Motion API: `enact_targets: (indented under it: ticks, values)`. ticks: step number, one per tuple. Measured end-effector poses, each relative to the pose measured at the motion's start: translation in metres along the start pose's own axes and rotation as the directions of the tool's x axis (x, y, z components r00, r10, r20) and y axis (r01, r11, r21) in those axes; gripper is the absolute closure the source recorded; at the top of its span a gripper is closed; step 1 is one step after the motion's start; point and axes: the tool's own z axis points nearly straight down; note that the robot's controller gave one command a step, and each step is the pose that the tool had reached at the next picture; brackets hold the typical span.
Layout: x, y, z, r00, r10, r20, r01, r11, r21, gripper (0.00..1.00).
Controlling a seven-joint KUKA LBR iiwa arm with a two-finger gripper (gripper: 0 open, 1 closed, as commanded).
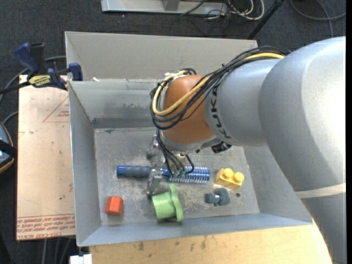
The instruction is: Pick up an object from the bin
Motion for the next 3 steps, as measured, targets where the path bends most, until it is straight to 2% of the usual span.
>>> enact_targets:
  ticks: [1,2,3]
  values:
    - [-0.001,0.001,-0.001,1.0,0.0,0.003,0.0,1.0,-0.002,1.0]
    - [-0.013,0.005,-0.136,0.995,-0.098,0.004,0.098,0.995,0.001,1.0]
    - [-0.013,-0.002,-0.164,0.981,-0.196,-0.001,0.196,0.981,0.002,1.0]
